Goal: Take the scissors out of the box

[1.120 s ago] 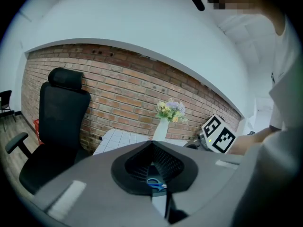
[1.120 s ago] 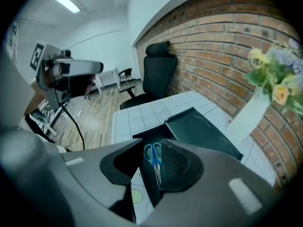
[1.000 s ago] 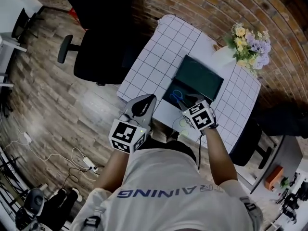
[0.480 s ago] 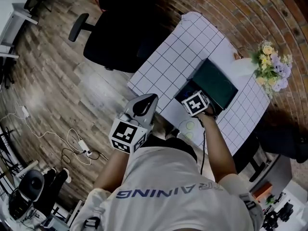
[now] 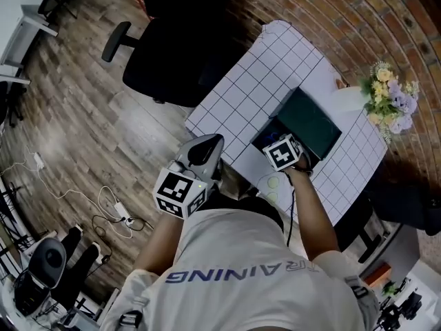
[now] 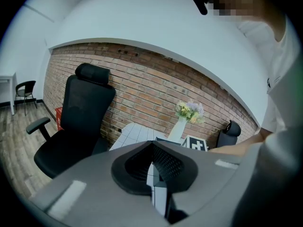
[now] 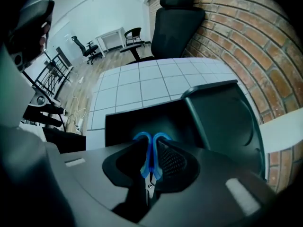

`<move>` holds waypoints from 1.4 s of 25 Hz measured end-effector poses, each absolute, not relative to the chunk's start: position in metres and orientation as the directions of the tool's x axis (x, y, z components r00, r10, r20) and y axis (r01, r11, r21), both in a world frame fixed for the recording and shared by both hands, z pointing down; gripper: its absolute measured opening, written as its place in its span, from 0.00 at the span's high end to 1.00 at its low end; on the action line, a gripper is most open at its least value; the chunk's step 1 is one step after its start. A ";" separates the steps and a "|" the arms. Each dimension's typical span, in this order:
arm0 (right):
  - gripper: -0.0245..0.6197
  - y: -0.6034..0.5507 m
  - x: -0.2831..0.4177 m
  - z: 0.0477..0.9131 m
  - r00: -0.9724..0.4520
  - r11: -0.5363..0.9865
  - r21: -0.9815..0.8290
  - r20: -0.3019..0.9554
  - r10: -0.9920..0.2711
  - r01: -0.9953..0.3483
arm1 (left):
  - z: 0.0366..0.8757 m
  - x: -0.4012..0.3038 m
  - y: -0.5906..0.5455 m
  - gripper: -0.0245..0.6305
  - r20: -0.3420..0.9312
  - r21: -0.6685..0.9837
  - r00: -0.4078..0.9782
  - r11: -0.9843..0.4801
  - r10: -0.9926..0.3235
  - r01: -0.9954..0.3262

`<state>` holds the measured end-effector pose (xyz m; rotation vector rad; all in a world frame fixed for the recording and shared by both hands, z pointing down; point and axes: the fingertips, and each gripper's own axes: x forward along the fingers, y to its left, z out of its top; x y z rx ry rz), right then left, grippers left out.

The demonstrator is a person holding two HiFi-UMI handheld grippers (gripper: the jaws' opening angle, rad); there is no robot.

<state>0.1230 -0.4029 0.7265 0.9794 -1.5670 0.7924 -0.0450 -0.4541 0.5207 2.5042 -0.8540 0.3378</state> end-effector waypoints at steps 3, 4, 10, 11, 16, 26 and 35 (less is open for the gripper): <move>0.82 -0.401 0.123 0.700 -0.107 0.431 0.023 0.956 -0.274 -0.902 | 0.515 -0.036 -0.453 0.96 0.358 0.348 0.789 -0.712 -0.500 -0.610; 0.82 -0.400 0.124 0.691 -0.114 0.427 0.029 0.945 -0.306 -0.904 | 0.512 -0.032 -0.452 0.96 0.353 0.347 0.794 -0.718 -0.495 -0.603; 0.82 -0.402 0.128 0.622 -0.153 0.353 0.043 0.848 -0.508 -0.935 | 0.494 -0.002 -0.447 0.96 0.318 0.329 0.832 -0.770 -0.456 -0.547; 0.82 -0.403 0.129 0.609 -0.161 0.341 0.043 0.823 -0.545 -0.939 | 0.490 0.004 -0.447 0.96 0.310 0.323 0.839 -0.780 -0.448 -0.536; 0.82 -0.396 0.147 0.534 -0.183 0.271 0.026 0.675 -0.715 -0.962 | 0.462 0.032 -0.435 0.96 0.262 0.291 0.866 -0.820 -0.426 -0.492; 0.82 -0.363 0.220 0.384 0.007 0.003 0.038 0.254 -0.967 -0.999 | 0.400 0.094 -0.417 0.96 0.141 0.197 0.931 -0.912 -0.337 -0.360; 0.82 -0.284 0.254 0.324 0.185 -0.184 0.021 0.113 -0.976 -0.983 | 0.343 0.110 -0.378 0.96 0.043 0.099 0.955 -0.950 -0.292 -0.295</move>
